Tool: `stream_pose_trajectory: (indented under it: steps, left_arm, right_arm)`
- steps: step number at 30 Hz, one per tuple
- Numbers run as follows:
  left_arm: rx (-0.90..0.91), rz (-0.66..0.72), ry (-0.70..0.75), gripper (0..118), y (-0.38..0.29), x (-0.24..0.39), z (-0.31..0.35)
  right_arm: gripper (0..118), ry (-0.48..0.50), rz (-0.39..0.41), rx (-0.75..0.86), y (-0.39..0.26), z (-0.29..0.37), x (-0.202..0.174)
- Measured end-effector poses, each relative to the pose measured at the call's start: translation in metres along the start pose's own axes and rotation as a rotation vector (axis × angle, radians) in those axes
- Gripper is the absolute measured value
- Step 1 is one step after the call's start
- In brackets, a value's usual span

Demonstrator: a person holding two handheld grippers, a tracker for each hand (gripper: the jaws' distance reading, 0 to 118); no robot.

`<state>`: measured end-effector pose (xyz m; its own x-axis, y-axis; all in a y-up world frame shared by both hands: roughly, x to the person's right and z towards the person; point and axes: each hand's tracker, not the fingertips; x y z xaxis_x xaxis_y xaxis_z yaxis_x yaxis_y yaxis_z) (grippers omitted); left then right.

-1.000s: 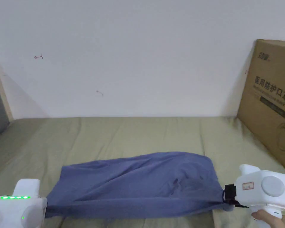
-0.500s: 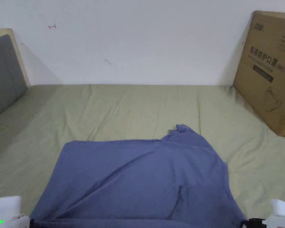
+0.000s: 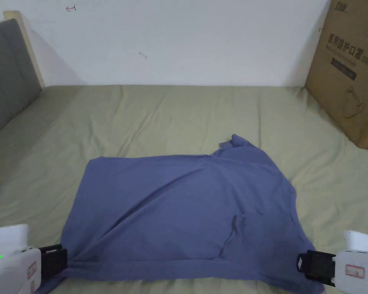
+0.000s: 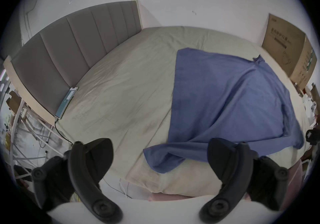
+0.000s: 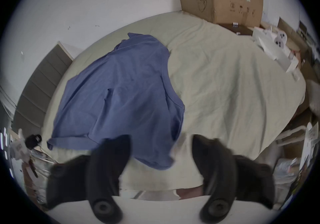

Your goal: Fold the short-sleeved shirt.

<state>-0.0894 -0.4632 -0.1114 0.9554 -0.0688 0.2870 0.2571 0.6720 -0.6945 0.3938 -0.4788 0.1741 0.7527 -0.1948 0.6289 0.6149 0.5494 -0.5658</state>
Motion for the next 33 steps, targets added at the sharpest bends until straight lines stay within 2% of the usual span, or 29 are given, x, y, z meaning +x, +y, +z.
stream_pose_trajectory:
  steps: [2, 3, 4, 5, 6, 7, 9, 11, 12, 13, 14, 15, 16, 18, 22, 24, 25, 26, 27, 28, 29, 30, 33]
  left_arm:
    - [-0.015, 0.013, -0.046, 106, -0.005, -0.001, 0.009]
    - [-0.008, 0.019, -0.079, 91, -0.009, 0.0, 0.015]
    - [0.007, 0.026, -0.112, 67, -0.015, 0.0, 0.021]
    - [-0.008, 0.028, -0.139, 36, -0.022, 0.0, 0.025]
    - [-0.027, 0.043, -0.147, 1, -0.03, 0.001, 0.026]
    - [-0.044, 0.07, -0.155, 1, -0.041, 0.003, 0.026]
    - [-0.057, 0.069, -0.171, 0, -0.058, -0.001, 0.02]
    - [-0.064, 0.055, -0.149, 0, -0.068, 0.0, 0.018]
    - [-0.059, 0.057, -0.126, 2, -0.07, -0.003, 0.016]
    - [-0.047, 0.068, -0.12, 16, -0.069, -0.008, 0.014]
    - [-0.049, 0.075, -0.125, 48, -0.065, -0.012, 0.012]
    - [-0.064, 0.087, -0.13, 99, -0.059, -0.016, 0.007]
    - [-0.068, 0.095, -0.129, 118, -0.054, -0.024, -0.003]
    - [-0.043, 0.125, -0.132, 111, -0.048, -0.033, -0.014]
    - [-0.066, 0.174, -0.153, 111, -0.022, -0.048, -0.045]
    - [-0.091, 0.225, -0.202, 106, -0.02, -0.053, -0.058]
    - [-0.114, 0.247, -0.197, 98, -0.018, -0.055, -0.065]
    - [-0.122, 0.277, -0.187, 83, -0.017, -0.058, -0.071]
    - [-0.133, 0.298, -0.2, 54, -0.016, -0.062, -0.077]
    - [-0.146, 0.32, -0.202, 32, -0.02, -0.065, -0.082]
    - [-0.153, 0.321, -0.214, 15, -0.02, -0.066, -0.085]
    - [-0.155, 0.322, -0.215, 6, -0.019, -0.065, -0.085]
    - [-0.13, 0.239, -0.169, 6, -0.017, -0.053, -0.075]
  right_arm:
    - [83, 0.061, 0.006, 0.01, -0.007, 0.017, -0.01]
    - [82, 0.099, 0.016, 0.012, -0.01, 0.023, -0.013]
    - [76, 0.121, 0.035, 0.014, -0.015, 0.029, -0.018]
    - [60, 0.136, 0.057, 0.038, -0.024, 0.035, -0.023]
    - [28, 0.129, 0.074, 0.038, -0.031, 0.039, -0.028]
    - [8, 0.125, 0.089, 0.027, -0.041, 0.039, -0.033]
    - [3, 0.129, 0.067, -0.009, -0.055, 0.031, -0.036]
    - [2, 0.181, 0.029, -0.038, -0.061, 0.027, -0.037]
    - [2, 0.175, 0.026, -0.036, -0.062, 0.025, -0.038]
    - [2, 0.17, 0.023, -0.048, -0.062, 0.023, -0.04]
    - [2, 0.171, 0.02, -0.055, -0.059, 0.018, -0.036]
    - [2, 0.173, 0.014, -0.057, -0.058, 0.017, -0.035]
    - [2, 0.176, 0.007, -0.059, -0.058, 0.016, -0.036]
    - [2, 0.184, 0.002, -0.064, -0.055, 0.013, -0.033]
    - [2, 0.17, 0.017, -0.07, -0.053, 0.012, -0.034]
    - [2, 0.165, 0.029, -0.079, -0.054, 0.009, -0.034]
    - [2, 0.164, 0.028, -0.082, -0.054, 0.009, -0.034]
    - [2, 0.166, 0.027, -0.088, -0.055, 0.008, -0.034]
    - [2, 0.166, 0.023, -0.093, -0.055, 0.007, -0.035]
    - [2, 0.165, 0.019, -0.098, -0.056, 0.006, -0.035]
    - [2, 0.166, 0.021, -0.105, -0.056, 0.006, -0.035]
    - [2, 0.164, 0.022, -0.109, -0.057, 0.006, -0.035]
    - [2, 0.155, 0.031, -0.113, -0.057, 0.006, -0.036]
